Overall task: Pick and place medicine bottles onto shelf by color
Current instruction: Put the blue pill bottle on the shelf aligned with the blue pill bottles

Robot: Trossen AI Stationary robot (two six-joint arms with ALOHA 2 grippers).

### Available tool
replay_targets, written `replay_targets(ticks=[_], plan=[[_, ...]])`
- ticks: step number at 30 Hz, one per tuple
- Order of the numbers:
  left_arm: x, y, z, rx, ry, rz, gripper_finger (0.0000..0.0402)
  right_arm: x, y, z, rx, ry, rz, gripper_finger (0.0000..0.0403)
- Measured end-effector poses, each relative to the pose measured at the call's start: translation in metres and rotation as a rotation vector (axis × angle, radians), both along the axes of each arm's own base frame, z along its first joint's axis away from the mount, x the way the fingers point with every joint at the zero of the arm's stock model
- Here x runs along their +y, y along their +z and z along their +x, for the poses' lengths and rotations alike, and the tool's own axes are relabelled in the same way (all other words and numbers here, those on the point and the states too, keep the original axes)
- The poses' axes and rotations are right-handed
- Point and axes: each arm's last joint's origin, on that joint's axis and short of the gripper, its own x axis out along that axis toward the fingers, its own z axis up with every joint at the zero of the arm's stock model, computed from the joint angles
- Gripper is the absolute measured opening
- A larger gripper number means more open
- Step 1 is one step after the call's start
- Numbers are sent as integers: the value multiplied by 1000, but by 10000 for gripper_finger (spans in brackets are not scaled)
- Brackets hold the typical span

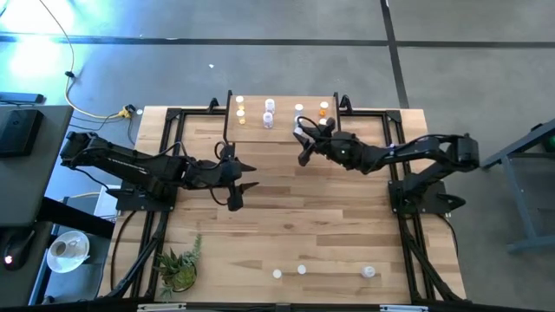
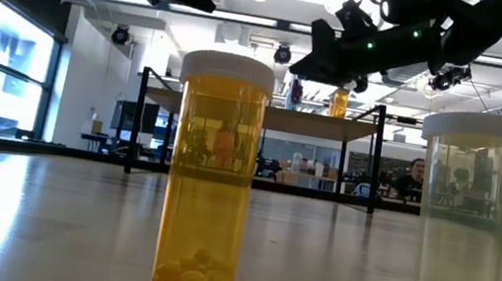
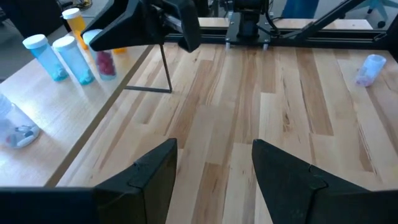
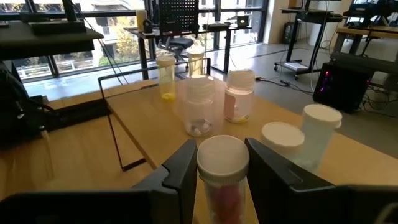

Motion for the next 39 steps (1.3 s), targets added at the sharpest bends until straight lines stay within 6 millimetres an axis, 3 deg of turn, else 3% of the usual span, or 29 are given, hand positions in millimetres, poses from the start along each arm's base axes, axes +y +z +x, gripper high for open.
replay_targets(ticks=[20,39], plan=[[0,0,0,5,-7,13,198,-8,-7,0,28,-25,5,104],[0,0,0,2,-4,6,198,-8,-7,0,34,-24,8,152]])
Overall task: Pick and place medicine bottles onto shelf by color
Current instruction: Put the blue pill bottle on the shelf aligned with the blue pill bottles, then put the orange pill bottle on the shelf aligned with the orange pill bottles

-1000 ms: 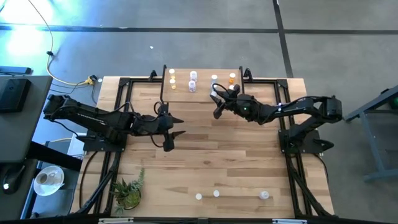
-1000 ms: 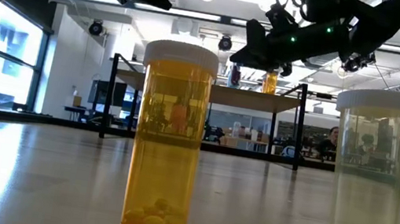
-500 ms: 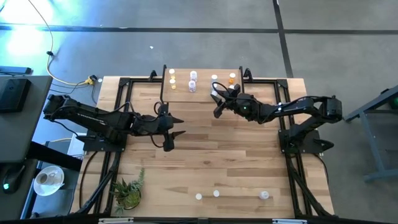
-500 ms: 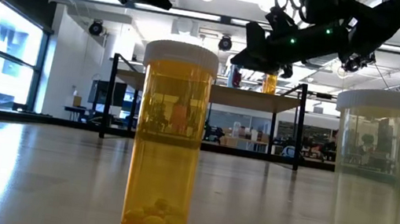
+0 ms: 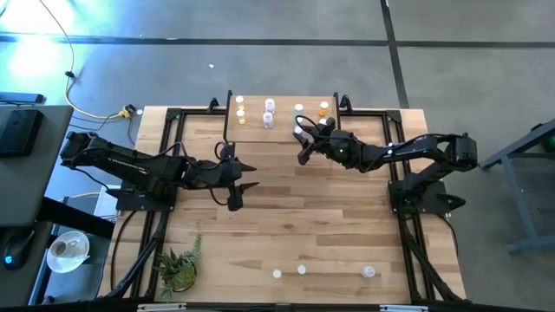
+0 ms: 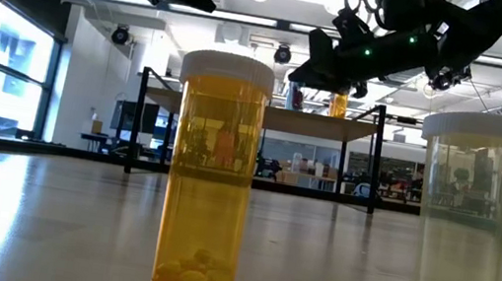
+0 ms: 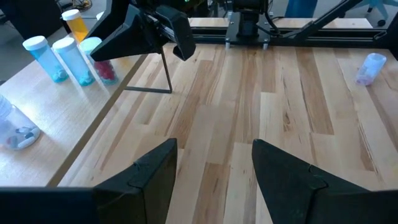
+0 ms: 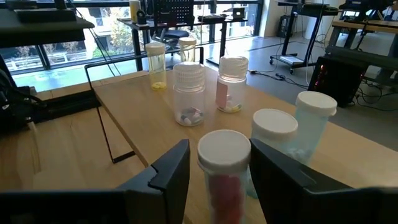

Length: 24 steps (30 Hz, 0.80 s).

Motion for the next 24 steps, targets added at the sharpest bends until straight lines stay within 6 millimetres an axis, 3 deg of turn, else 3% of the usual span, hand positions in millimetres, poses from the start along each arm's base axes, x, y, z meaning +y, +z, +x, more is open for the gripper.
replay_targets(ticks=[13,24], plan=[[0,0,0,0,0,0,198,0,3,0,-13,-10,-29,168],[0,-1,0,0,-5,-4,198,4,16,-8,-27,-5,-35,168]])
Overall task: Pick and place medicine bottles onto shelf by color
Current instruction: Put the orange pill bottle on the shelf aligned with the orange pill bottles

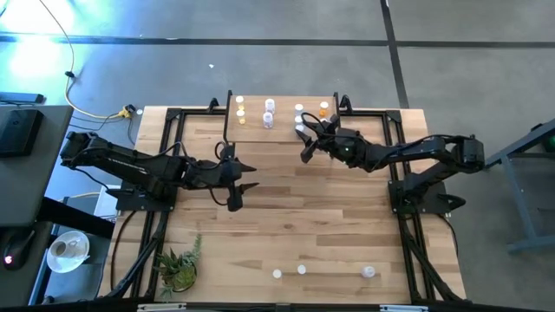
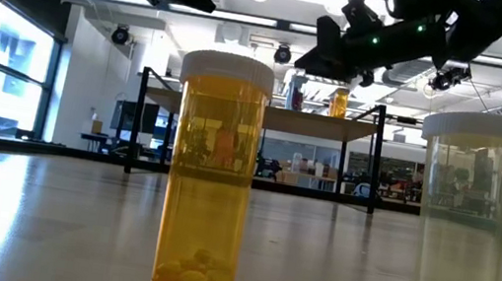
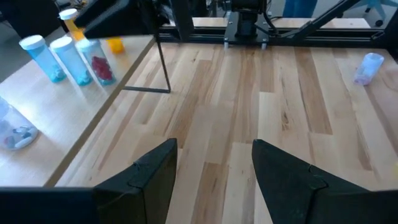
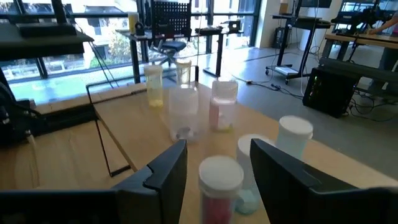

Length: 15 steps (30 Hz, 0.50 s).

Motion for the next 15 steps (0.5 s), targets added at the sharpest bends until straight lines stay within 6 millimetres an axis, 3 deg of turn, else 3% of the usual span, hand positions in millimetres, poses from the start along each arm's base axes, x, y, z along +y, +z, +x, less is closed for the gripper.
replay_targets(ticks=[8,15], plan=[[-4,-11,1,-4,-99,-100,198,23,19,-8,-5,78,-50,168],[-25,-31,19,31,-213,-125,198,52,34,-16,-19,180,-82,168]])
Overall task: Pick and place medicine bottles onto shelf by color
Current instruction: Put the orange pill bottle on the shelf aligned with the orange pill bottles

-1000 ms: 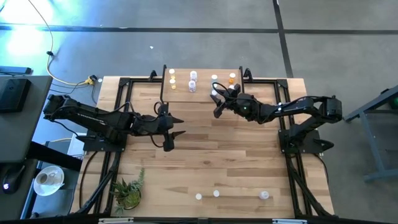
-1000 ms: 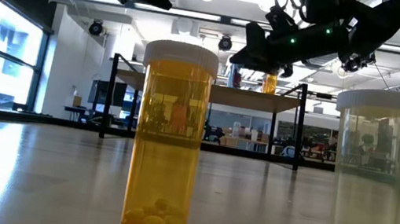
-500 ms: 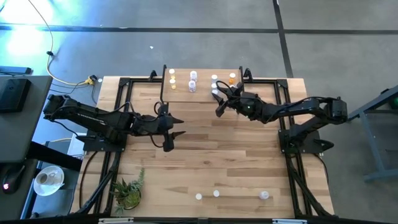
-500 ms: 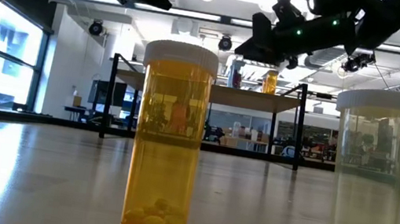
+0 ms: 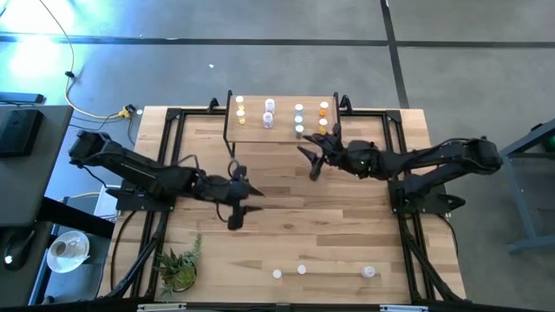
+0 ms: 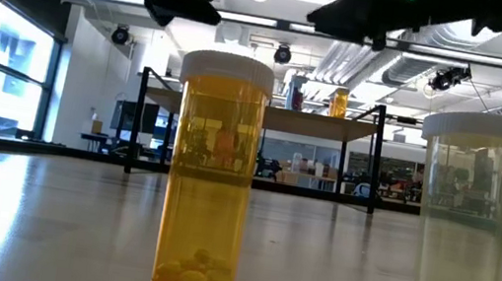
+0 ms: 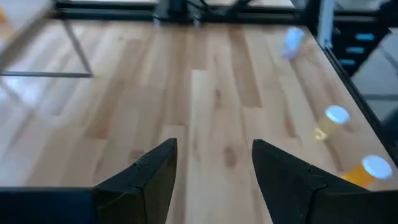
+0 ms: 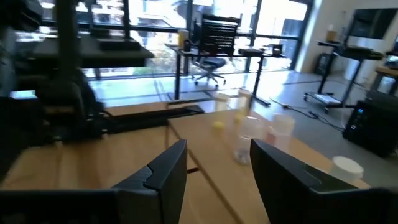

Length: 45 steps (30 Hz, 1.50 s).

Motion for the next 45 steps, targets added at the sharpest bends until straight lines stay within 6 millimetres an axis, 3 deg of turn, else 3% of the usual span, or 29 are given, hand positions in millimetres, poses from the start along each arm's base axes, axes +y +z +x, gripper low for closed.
replay_targets(ticks=[12,21,28,45], plan=[[-44,-36,36,24,-210,-30,198,32,11,-16,41,125,-14,168],[-86,-82,37,151,-303,-65,198,54,12,-20,18,204,64,168],[-121,-106,39,103,-376,-91,198,70,11,-22,6,261,132,168],[-136,-154,53,-6,-343,-132,198,110,11,-33,-1,421,187,168]])
